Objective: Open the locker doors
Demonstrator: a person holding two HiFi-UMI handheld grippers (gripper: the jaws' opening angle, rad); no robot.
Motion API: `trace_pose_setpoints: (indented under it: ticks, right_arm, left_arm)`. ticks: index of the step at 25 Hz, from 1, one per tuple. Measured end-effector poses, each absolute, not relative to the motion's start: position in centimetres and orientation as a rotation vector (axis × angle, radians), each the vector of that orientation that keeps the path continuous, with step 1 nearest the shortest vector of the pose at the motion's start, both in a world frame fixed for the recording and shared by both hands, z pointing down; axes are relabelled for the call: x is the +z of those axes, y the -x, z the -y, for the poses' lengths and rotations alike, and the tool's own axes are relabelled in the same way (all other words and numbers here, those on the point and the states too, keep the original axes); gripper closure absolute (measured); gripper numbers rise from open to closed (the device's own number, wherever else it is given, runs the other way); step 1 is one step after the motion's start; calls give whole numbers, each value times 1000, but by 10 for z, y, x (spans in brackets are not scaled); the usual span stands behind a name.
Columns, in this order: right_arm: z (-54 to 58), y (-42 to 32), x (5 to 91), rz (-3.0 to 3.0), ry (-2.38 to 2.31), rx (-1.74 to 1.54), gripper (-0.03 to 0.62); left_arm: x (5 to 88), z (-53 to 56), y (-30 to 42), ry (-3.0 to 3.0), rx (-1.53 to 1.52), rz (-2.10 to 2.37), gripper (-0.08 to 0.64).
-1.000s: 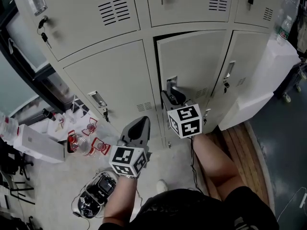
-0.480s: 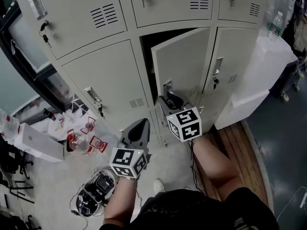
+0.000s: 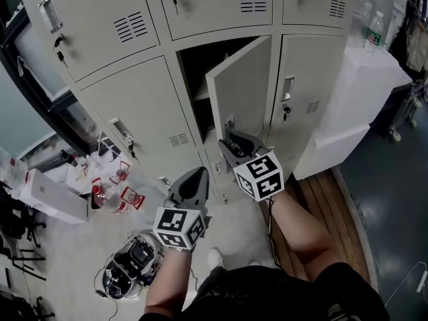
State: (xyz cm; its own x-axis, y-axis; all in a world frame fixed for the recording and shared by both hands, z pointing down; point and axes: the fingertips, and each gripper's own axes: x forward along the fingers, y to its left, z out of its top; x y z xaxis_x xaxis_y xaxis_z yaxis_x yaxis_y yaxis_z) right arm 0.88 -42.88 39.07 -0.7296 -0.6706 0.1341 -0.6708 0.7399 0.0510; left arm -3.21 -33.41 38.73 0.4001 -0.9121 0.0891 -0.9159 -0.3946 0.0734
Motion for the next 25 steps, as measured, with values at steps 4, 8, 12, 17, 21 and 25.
trace_pose_setpoints:
  ticks: [4, 8, 12, 17, 21, 25]
  right_arm:
    - [417, -28, 391, 2819, -1023, -14, 477]
    - [407, -49, 391, 2834, -978, -24, 474]
    - [399, -71, 391, 2839, -951, -27, 472]
    - [390, -104, 392, 2848, -944, -28, 474]
    - [384, -129, 393, 2846, -962, -58, 494]
    - [384, -153, 391, 2830, -1055, -91, 460]
  left_arm:
    - [388, 327, 11, -2535, 52, 1664, 561]
    - [385, 321, -11, -2538, 46, 1672, 561]
    - [383, 313, -32, -2535, 37, 1687, 561]
    - [383, 299, -58, -2538, 47, 1698, 561]
    - [382, 291, -77, -2547, 52, 1699, 561]
    - [382, 289, -88, -2551, 44, 1686, 561]
